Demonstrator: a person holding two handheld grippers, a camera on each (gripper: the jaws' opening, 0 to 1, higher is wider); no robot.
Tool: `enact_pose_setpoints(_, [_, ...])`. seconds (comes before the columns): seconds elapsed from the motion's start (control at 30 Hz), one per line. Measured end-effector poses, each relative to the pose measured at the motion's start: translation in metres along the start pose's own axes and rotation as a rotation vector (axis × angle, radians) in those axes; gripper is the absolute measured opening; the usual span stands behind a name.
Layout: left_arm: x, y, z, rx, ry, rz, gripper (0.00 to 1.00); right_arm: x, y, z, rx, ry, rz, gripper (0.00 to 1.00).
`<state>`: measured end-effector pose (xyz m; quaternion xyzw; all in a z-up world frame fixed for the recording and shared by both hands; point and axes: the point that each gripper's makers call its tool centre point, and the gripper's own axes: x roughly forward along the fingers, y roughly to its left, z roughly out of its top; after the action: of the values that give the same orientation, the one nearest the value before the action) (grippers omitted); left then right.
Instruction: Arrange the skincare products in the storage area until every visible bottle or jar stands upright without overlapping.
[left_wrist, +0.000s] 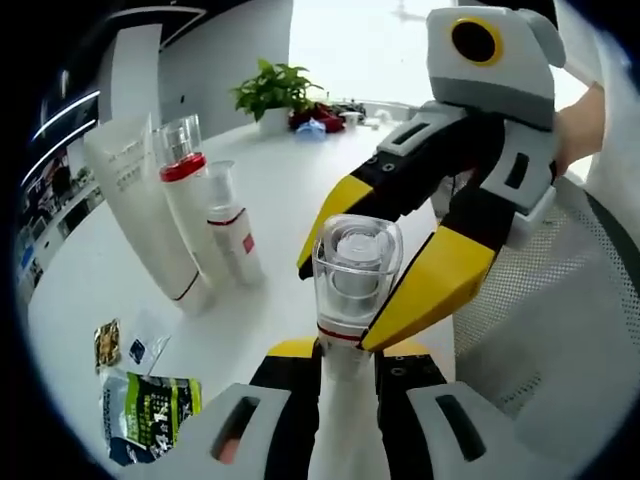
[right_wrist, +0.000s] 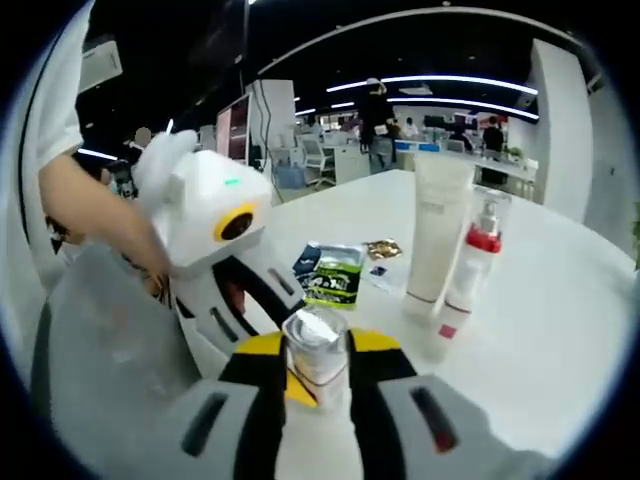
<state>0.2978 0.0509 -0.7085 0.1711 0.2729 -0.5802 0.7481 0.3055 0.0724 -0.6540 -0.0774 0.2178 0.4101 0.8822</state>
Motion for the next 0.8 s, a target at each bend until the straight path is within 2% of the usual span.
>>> enact_pose_setpoints(0.23, [0.004,0.006,0.004,0.014,0.0,-0.02,0.17,0.0,-0.007,-0.001,0.023,-0.003,-0.015,0.29])
enact_pose_setpoints(0.47, [0.007,0.015,0.008,0.029,0.001,-0.034,0.17,-0.007,-0.018,-0.002,0.038,-0.008,-0.031,0.38])
enact_pose_setpoints(0.67, [0.01,0.032,0.012,0.031,-0.006,-0.031,0.17,-0.017,-0.027,-0.008,0.081,-0.008,-0.051,0.5])
enact_pose_setpoints(0.8, [0.012,0.048,0.015,0.025,-0.016,-0.022,0.17,-0.023,-0.031,-0.014,0.099,0.01,-0.064,0.52])
